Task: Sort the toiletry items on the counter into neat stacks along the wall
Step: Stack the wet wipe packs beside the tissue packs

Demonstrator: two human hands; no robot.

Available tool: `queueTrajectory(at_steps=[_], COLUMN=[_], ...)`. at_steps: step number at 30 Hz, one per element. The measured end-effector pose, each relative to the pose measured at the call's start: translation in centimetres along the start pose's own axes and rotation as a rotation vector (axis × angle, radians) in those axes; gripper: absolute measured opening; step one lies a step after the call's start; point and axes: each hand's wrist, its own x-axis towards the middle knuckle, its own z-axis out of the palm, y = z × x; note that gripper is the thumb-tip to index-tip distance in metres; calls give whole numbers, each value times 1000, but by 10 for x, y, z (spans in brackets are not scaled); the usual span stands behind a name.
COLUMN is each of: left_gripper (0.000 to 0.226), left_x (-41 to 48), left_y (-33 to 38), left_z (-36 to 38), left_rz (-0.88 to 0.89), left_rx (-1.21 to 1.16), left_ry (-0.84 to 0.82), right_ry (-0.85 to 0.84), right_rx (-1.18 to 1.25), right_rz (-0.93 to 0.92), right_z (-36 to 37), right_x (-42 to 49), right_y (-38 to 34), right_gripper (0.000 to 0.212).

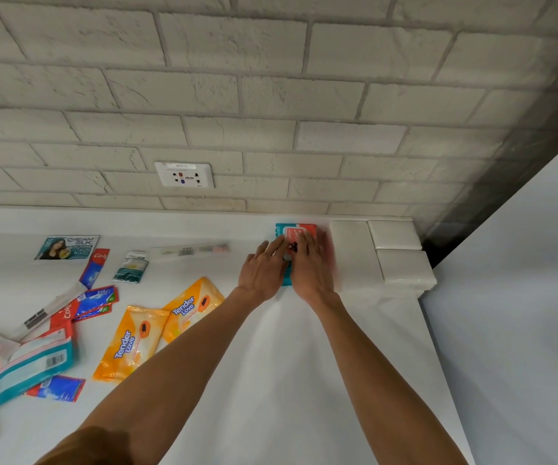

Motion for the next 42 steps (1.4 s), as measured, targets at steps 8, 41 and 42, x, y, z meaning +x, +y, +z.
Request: queueTrajectory(at_steps=[8,41,42], left_gripper=[59,48,51], left_x=[-28,-384,-386], left_y=[-12,-338,-342], left_z=[-15,-90,-88], left_rz=[-77,-619,-586], left_rx=[-70,-322,-303], left_ry=[65,147,128], right_ry=[42,-180,-191], right_rx=[48,471,462], right_rz=[4,45,57], right_z=[-13,120,125], right_x=[-11,-191,-190], right_y=[-14,-384,-392], right_gripper=[84,31,32])
